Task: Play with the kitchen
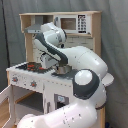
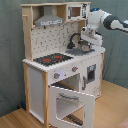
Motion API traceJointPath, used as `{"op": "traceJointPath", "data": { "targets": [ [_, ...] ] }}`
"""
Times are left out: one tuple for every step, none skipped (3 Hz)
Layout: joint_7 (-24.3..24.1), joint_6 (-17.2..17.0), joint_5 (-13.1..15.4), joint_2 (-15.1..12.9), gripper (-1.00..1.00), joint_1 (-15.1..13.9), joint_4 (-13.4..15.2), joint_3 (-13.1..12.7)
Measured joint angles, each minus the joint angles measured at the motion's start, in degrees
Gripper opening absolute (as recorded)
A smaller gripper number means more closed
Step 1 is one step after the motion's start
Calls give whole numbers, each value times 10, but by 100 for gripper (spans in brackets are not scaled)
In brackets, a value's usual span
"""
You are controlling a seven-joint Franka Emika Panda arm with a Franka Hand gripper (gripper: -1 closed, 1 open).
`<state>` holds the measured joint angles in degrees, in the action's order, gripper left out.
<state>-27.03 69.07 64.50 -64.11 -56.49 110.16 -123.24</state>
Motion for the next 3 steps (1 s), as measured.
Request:
{"op": "traceJointPath", "data": {
  "targets": [
    [30, 24, 18, -33, -100, 0, -5, 28],
    [61, 50, 27, -33, -100, 22, -33, 53],
    [81, 56, 38, -33, -100, 56, -67, 74]
  ]
}}
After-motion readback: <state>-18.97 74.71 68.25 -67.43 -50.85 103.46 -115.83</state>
